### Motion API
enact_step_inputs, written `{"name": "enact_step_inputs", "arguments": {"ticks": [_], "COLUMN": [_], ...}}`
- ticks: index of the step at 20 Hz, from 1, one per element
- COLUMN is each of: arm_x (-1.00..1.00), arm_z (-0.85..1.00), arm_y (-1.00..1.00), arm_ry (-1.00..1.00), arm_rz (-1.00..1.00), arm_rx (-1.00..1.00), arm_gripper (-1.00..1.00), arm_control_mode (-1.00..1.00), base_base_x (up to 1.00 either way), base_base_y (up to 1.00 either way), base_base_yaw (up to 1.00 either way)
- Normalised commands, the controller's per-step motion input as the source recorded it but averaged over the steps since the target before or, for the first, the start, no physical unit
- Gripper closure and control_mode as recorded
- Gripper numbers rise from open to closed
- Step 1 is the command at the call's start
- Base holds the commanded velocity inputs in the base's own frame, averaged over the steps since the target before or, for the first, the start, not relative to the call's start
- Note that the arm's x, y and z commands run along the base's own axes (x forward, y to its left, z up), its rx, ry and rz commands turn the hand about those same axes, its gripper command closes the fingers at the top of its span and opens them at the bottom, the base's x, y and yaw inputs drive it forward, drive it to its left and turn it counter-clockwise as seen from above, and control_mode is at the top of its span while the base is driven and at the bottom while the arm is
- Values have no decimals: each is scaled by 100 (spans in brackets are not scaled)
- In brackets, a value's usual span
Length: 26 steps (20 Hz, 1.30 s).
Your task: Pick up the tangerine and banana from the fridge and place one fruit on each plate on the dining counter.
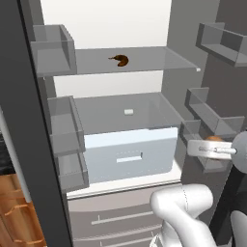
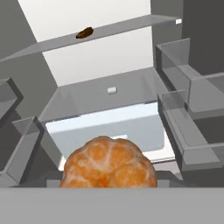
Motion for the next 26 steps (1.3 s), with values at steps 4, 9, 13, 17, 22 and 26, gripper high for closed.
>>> {"name": "enact_step_inputs", "arguments": {"ticks": [4,9,13,17,22,26], "arm_x": [-8,0,0,0,0,0], "arm_z": [0,0,0,0,0,0], "arm_y": [0,0,0,0,0,0], "arm_ry": [0,0,0,0,0,0], "arm_rz": [0,0,0,0,0,0], "arm_rx": [0,0,0,0,0,0], "arm_gripper": [100,100,100,100,100,100], "arm_control_mode": [100,100,100,100,100,100], "base_base_x": [-38,-100,-88,-48,-14,-7], "base_base_y": [0,13,28,24,44,64], "base_base_yaw": [0,10,33,56,73,77]}}
